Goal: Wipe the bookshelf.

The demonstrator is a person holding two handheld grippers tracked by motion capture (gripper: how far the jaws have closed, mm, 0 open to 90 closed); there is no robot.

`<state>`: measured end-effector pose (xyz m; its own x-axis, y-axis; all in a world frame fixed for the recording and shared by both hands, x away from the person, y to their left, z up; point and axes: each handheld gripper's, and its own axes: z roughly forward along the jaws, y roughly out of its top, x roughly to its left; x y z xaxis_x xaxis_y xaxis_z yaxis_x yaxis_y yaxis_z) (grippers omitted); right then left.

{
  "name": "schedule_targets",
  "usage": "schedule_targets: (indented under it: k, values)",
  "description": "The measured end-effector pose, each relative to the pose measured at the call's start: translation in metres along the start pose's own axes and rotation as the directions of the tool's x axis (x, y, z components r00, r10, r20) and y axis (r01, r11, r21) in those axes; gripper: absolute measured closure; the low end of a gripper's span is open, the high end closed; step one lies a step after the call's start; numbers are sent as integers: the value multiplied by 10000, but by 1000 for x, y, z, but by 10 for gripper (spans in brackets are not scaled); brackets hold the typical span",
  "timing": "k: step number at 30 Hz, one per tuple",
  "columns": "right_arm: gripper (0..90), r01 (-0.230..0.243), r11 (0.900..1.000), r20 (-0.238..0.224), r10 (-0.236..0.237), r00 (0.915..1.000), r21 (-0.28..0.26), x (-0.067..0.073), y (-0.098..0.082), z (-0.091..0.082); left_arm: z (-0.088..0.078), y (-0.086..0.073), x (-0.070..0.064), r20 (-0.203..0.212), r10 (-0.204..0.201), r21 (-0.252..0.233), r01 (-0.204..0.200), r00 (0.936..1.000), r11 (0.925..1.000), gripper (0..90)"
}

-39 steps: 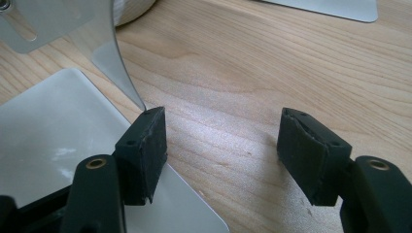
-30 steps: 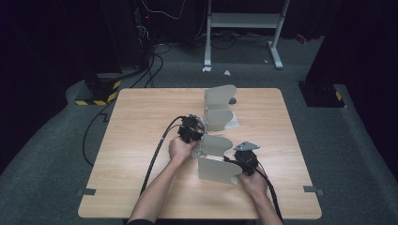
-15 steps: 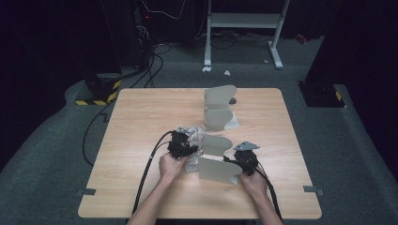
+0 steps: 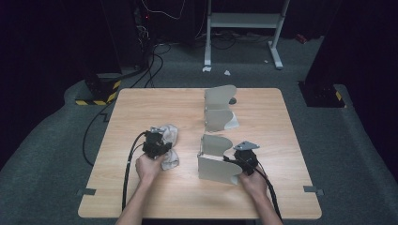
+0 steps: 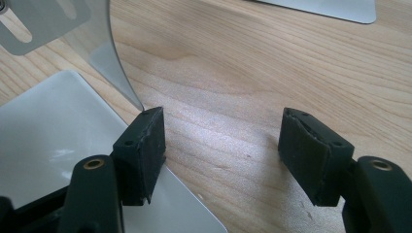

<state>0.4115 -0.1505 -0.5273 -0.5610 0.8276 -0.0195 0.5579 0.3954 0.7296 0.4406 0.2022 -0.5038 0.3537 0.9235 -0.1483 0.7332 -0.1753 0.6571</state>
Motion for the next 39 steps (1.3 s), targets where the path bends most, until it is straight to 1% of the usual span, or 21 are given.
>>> schedule_targets:
  k: [3, 4, 5, 6, 8, 10, 11, 12, 13, 14, 15, 20, 23, 24, 26, 29, 31, 34, 37, 38, 39]
  values:
    - [341, 7, 10000, 1, -7, 10000, -2, 0, 0, 0, -1, 4, 6, -203, -53, -82, 51, 9998, 10000, 790]
    - [340, 23, 10000, 6, -23, 10000, 1, 0, 0, 0, -1, 8, 10, -244, -121, -294, 114, 9996, 9995, 780]
    - [340, 23, 10000, 6, -23, 10000, 1, 0, 0, 0, -1, 8, 10, -244, -121, -294, 114, 9996, 9995, 776]
    - [339, -9, 10000, 20, 9, 10000, 9, 0, 0, 0, 0, 13, 13, -443, -75, -98, 71, 9990, 9999, 764]
    - [339, -5, 10000, 22, 5, 10000, 9, 0, 0, 0, 2, 17, 17, -581, -101, -236, 87, 9983, 9997, 745]
    - [338, -21, 10000, 28, 21, 10000, 11, 0, 0, 0, 2, 17, 19, -539, -205, -311, 189, 9983, 9993, 692]
    - [338, -37, 10000, 25, 37, 10000, 3, 0, 0, 0, 2, 17, 21, -517, -432, -272, 418, 9977, 9988, 692]
    - [338, -30, 10000, 22, 30, 10000, 5, 0, 0, 0, 3, 16, 24, -575, -732, 0, 733, 9957, 9973, 557]
    - [338, -30, 10000, 22, 30, 10000, 5, 0, 0, 0, 3, 16, 24, -575, -732, 0, 733, 9957, 9973, 516]
    - [337, -37, 10000, 23, 37, 10000, 8, 0, 0, 0, -1, 15, 22, -703, -774, 207, 791, 9945, 9967, 464]
    - [337, -37, 10000, 23, 37, 10000, 8, 0, 0, 0, -1, 15, 22, -703, -774, 207, 791, 9945, 9967, 442]
    - [332, -14, 10000, -2, 14, 10000, 16, 0, 1, 0, -9, 17, 17, -649, -715, 215, 731, 9953, 9971, 388]
    - [330, -13, 10000, -23, 13, 10000, 16, 0, 0, 0, -9, 16, 13, -946, -539, 363, 575, 9941, 9977, 312]
    - [329, -16, 10000, -21, 16, 10000, 14, 0, 1, 0, -10, 16, 9, -1129, -496, 435, 548, 9924, 9975, 298]
    - [329, -12, 10000, -22, 12, 10000, 18, 0, 1, 0, -13, 16, 6, -1173, -365, 445, 420, 9924, 9981, 293]
    - [329, -17, 10000, -22, 17, 10000, 18, 0, 1, 1, -18, 16, 2, -1089, -334, 495, 390, 9935, 9980, 246]
    - [329, 0, 10000, -32, 0, 10000, 17, 0, 1, 1, -20, 15, 1, -1112, -338, 677, 415, 9932, 9968, 212]
    - [328, 19, 10000, -33, -19, 10000, 10, 0, 1, 1, -23, 11, 2, -1208, -579, 873, 687, 9910, 9938, 187]
    - [328, 15, 10000, -35, -15, 10000, 12, 0, 1, 1, -27, 8, 2, -1038, -813, 970, 914, 9913, 9911, 163]
    - [329, 18, 10000, -39, -18, 10000, 13, 0, 1, 1, -27, 7, 2, -1020, -817, 996, 919, 9914, 9908, 161]
    - [328, 26, 10000, -46, -26, 10000, 12, 0, 1, 1, -25, 5, 1, -985, -628, 1186, 743, 9932, 9902, 148]
